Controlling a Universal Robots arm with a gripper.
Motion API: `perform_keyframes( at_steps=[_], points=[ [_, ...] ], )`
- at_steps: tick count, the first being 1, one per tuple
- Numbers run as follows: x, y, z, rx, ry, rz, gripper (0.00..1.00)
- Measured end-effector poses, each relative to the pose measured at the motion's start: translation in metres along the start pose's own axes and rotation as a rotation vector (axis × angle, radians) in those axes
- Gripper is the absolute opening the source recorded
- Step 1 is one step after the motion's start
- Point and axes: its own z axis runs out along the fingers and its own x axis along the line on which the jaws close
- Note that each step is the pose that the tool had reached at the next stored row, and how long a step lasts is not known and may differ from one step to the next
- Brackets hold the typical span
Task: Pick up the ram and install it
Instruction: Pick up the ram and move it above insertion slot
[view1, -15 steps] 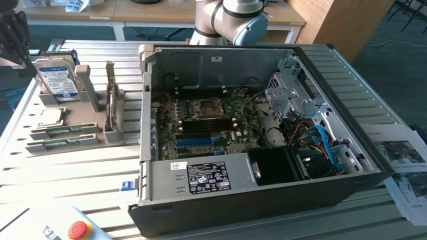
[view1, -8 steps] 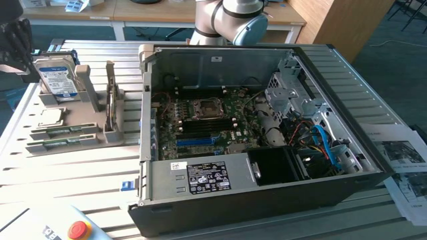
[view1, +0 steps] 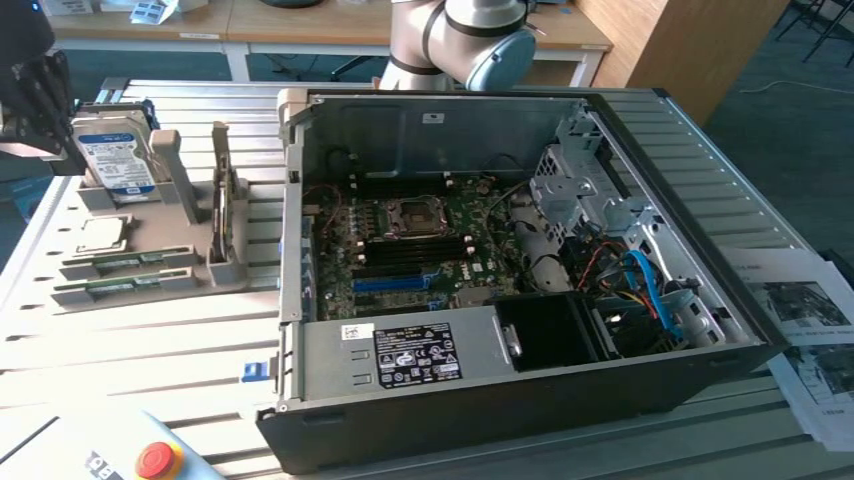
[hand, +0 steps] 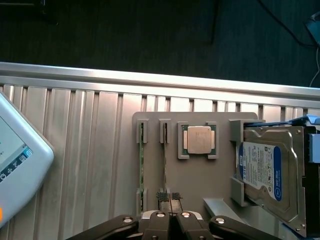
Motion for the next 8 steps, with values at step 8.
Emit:
perform_keyframes(
  at_steps=[8],
  points=[
    [0.0001,-0.0002,0.0051,0.0003,0.0002,0.0,0.1]
  ],
)
